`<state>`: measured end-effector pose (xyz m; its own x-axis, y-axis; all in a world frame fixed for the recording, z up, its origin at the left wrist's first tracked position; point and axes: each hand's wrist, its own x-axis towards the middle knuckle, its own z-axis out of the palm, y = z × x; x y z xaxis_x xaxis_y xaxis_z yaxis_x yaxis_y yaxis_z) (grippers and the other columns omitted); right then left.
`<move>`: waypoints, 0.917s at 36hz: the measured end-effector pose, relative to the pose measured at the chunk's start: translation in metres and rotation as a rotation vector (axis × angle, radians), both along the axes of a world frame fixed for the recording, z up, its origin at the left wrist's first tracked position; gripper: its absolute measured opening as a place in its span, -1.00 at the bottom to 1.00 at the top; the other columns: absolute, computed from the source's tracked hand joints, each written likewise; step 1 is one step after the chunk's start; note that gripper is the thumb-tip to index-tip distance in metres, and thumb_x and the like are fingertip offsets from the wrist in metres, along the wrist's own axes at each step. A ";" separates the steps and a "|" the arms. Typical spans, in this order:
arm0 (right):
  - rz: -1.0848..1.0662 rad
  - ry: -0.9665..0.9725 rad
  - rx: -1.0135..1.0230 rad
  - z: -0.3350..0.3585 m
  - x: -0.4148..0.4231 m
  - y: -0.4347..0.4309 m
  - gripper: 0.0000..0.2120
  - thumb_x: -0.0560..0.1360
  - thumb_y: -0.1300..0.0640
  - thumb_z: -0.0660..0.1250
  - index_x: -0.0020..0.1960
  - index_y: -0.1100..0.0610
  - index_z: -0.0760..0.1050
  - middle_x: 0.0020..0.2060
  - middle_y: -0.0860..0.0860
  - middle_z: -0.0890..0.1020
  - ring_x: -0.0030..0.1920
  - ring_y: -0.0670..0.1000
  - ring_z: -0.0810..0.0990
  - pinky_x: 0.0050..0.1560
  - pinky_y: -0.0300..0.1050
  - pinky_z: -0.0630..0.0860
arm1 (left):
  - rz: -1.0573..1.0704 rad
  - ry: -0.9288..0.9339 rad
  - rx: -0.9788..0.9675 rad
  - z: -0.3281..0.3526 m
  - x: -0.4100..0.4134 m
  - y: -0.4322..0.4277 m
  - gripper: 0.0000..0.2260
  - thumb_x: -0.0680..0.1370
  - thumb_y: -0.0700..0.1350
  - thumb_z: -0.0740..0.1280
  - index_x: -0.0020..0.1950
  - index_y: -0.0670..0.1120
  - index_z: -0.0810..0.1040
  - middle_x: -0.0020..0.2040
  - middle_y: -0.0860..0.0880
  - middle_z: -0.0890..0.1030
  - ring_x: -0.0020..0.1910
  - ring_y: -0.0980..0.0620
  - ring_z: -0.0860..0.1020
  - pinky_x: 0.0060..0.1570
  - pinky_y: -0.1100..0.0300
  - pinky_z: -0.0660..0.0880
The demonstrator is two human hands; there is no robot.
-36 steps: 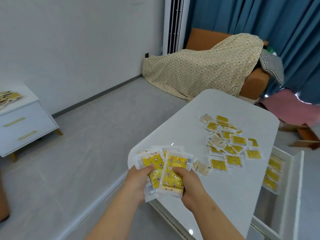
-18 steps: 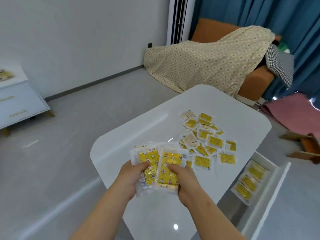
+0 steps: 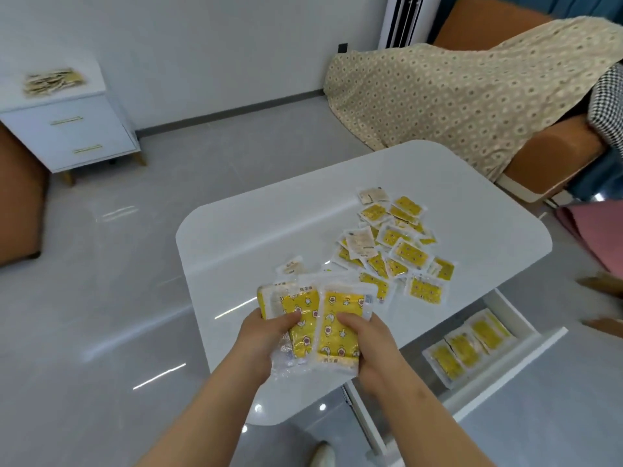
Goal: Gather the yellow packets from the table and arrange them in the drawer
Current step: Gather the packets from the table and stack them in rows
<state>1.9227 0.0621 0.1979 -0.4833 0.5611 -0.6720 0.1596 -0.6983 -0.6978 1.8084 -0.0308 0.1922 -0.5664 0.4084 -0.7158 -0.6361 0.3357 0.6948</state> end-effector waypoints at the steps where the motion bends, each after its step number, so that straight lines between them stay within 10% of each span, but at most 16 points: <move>1: 0.001 -0.003 0.005 -0.002 0.009 0.005 -0.82 0.49 0.33 0.29 0.03 0.14 0.55 -0.07 0.18 0.68 -0.04 0.22 0.65 0.04 0.18 0.57 | 0.002 -0.001 -0.002 0.000 0.009 0.003 -0.80 0.43 -0.28 0.44 0.02 -0.17 0.53 -0.04 -0.20 0.64 -0.07 -0.21 0.63 0.02 -0.11 0.56; 5: -0.001 -0.021 -0.008 -0.012 0.045 0.028 -0.74 0.46 0.31 0.33 0.13 0.15 0.53 0.01 0.16 0.67 0.07 0.23 0.61 0.18 0.25 0.49 | 0.019 0.013 0.021 0.002 0.047 0.025 -0.85 0.43 -0.31 0.43 -0.08 -0.14 0.53 -0.14 -0.14 0.64 -0.20 -0.12 0.62 -0.20 0.07 0.57; 10: 0.105 -0.056 0.026 -0.021 0.090 0.084 -0.76 0.47 0.33 0.32 0.11 0.15 0.54 -0.01 0.19 0.67 0.03 0.24 0.63 0.15 0.27 0.51 | 0.037 0.053 0.039 -0.007 0.096 0.068 -0.74 0.41 -0.27 0.46 0.07 -0.16 0.56 -0.03 -0.16 0.67 -0.07 -0.16 0.64 0.06 -0.07 0.55; 16: 0.284 -0.078 0.128 -0.037 0.152 0.166 -0.82 0.48 0.22 0.36 0.08 0.09 0.52 -0.04 0.02 0.65 -0.02 0.02 0.60 0.12 0.01 0.50 | 0.106 0.061 0.047 -0.033 0.170 0.133 -0.70 0.37 -0.26 0.49 0.07 -0.13 0.56 -0.02 -0.16 0.68 -0.05 -0.16 0.65 0.05 -0.08 0.55; 33: 0.488 -0.231 0.096 -0.155 0.231 0.221 -0.73 0.44 0.15 0.42 0.13 0.03 0.50 0.02 -0.04 0.61 0.12 0.05 0.53 0.26 0.06 0.41 | 0.182 -0.010 -0.135 -0.155 0.272 0.162 -0.69 0.44 -0.31 0.39 0.11 -0.03 0.52 0.03 -0.07 0.63 0.02 -0.06 0.59 0.09 0.01 0.48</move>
<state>2.1539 0.2826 0.0429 -0.5487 0.3723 -0.7485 0.6057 -0.4401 -0.6629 2.0802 0.1311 0.0375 -0.6147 0.1998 -0.7630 -0.7013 0.3043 0.6446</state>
